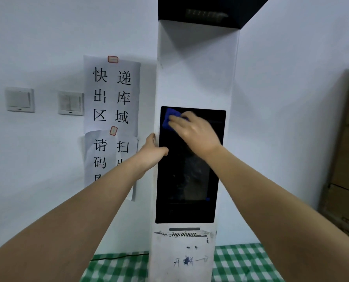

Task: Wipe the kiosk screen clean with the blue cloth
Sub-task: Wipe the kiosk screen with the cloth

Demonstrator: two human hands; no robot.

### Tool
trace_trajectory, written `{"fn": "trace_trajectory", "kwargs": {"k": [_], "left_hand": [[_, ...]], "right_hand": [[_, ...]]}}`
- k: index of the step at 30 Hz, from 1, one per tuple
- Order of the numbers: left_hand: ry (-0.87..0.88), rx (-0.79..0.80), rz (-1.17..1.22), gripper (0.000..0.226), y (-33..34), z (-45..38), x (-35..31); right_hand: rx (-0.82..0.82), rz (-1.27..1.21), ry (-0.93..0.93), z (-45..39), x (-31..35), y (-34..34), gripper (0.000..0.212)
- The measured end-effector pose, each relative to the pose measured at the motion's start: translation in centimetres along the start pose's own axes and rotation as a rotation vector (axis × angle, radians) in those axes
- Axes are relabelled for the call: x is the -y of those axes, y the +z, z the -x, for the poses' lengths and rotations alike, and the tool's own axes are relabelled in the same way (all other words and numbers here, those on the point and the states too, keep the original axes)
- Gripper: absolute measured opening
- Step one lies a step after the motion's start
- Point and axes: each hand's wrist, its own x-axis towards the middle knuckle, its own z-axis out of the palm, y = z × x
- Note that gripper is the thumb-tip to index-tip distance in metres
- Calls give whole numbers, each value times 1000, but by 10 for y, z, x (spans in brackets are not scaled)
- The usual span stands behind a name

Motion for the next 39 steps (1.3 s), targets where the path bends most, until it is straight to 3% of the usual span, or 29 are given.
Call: {"fn": "trace_trajectory", "kwargs": {"k": [4, 6, 10, 13, 16, 19, 23, 26, 30, 32, 36, 39], "left_hand": [[-6, -49, -42, 81, 4, 1, -7], [8, -78, -52, 82, 8, 1, -11], [20, -115, -91, 83, 9, -2, -13], [12, -91, -88, 85, 10, -2, -15], [10, -86, -64, 86, 11, -1, -16], [11, -96, -55, 85, 13, 1, -16], [9, -82, -73, 85, 11, 2, -15], [5, -46, -81, 84, 5, 4, -17], [0, -26, -69, 82, 2, 9, -16], [4, -34, -57, 83, 5, 11, -17], [-8, -68, -62, 82, 8, 11, -21], [1, -75, -75, 81, 10, 11, -24]], "right_hand": [[-35, 6, 347, -1, 6, -1, 49], [-20, -42, 284, -3, 18, 2, 45], [5, -3, -11, 9, -1, -3, 29], [-34, 29, 166, 13, -20, -9, 31], [-36, 15, 325, 13, -4, -1, 50], [13, -49, 172, 12, 15, 5, 49], [4, -8, -41, 21, -7, 0, 38], [-27, 2, 103, 28, -26, -4, 43], [-64, -101, 403, 23, 3, 4, 54], [-17, -127, 347, 20, 17, 7, 52], [1, -28, 37, 27, -5, -2, 36], [-29, -7, 217, 39, -32, -10, 36]]}}
